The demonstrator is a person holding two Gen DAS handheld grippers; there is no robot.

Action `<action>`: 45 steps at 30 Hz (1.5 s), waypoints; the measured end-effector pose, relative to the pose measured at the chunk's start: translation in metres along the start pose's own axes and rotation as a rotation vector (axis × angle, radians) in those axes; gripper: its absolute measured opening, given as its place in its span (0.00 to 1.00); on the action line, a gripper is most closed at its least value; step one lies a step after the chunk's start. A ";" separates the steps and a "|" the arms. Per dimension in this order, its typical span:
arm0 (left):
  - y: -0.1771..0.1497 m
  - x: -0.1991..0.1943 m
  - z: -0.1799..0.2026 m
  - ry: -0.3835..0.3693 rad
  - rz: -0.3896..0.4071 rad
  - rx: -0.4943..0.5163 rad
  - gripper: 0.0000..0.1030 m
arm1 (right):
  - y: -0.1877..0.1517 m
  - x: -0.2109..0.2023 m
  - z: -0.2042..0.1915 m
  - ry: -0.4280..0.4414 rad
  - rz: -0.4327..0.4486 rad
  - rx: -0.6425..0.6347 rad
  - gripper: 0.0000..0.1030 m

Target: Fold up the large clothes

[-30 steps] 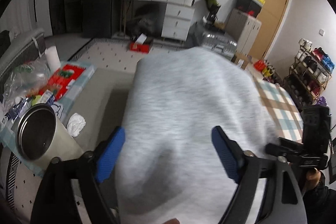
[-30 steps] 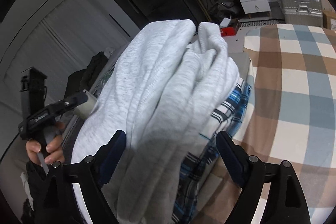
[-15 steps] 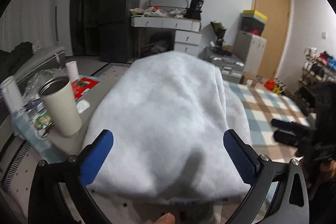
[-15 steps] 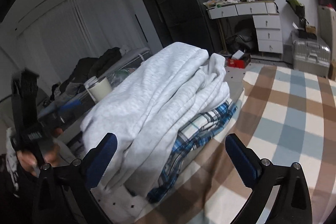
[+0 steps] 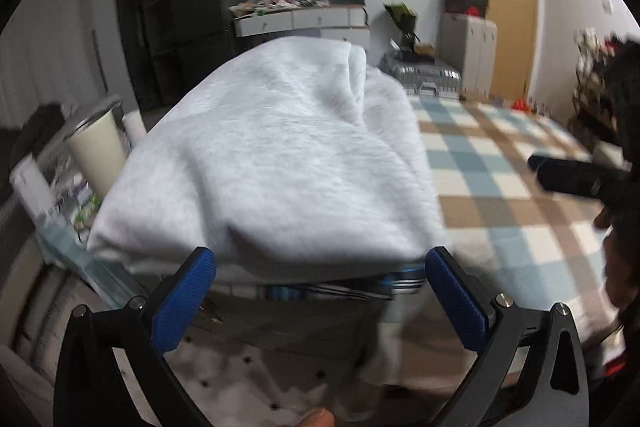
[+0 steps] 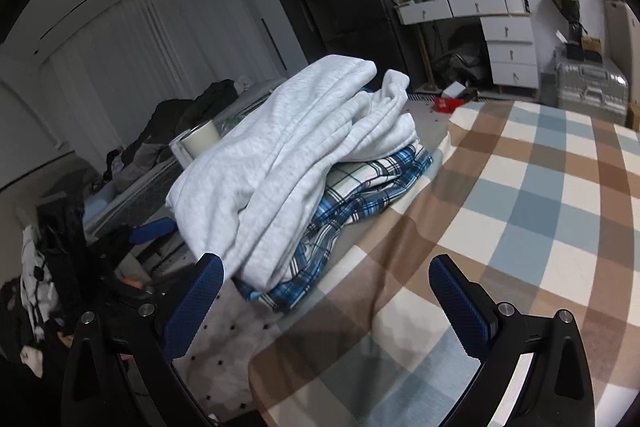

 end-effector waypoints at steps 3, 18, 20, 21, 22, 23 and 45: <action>0.002 -0.011 0.011 0.013 0.034 -0.009 0.99 | -0.003 -0.009 -0.005 0.009 0.038 -0.028 1.00; -0.009 -0.023 0.040 0.102 0.160 0.030 0.99 | -0.009 -0.036 -0.011 0.044 0.140 -0.061 1.00; -0.011 -0.027 0.040 0.103 0.169 0.027 0.99 | -0.010 -0.038 -0.013 0.046 0.148 -0.069 1.00; -0.013 -0.029 0.039 0.103 0.174 0.023 0.99 | -0.011 -0.039 -0.014 0.049 0.151 -0.074 1.00; -0.012 -0.030 0.038 0.102 0.178 0.018 0.99 | -0.011 -0.039 -0.015 0.052 0.155 -0.078 1.00; -0.013 -0.031 0.036 0.102 0.185 0.009 0.99 | -0.011 -0.040 -0.017 0.055 0.159 -0.084 1.00; -0.020 -0.025 0.025 0.110 0.170 -0.036 0.99 | -0.018 -0.034 -0.024 0.045 0.150 -0.118 1.00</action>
Point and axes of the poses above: each gripper's, at about its wrist camera, not at the fingertips, and x roughly the way its jaws point, z to its right, y to its top, the point moved 2 cm from there along x, roughly the way its jaws point, and after that the axes turned 8 degrees about -y, right-handed, at the moved point
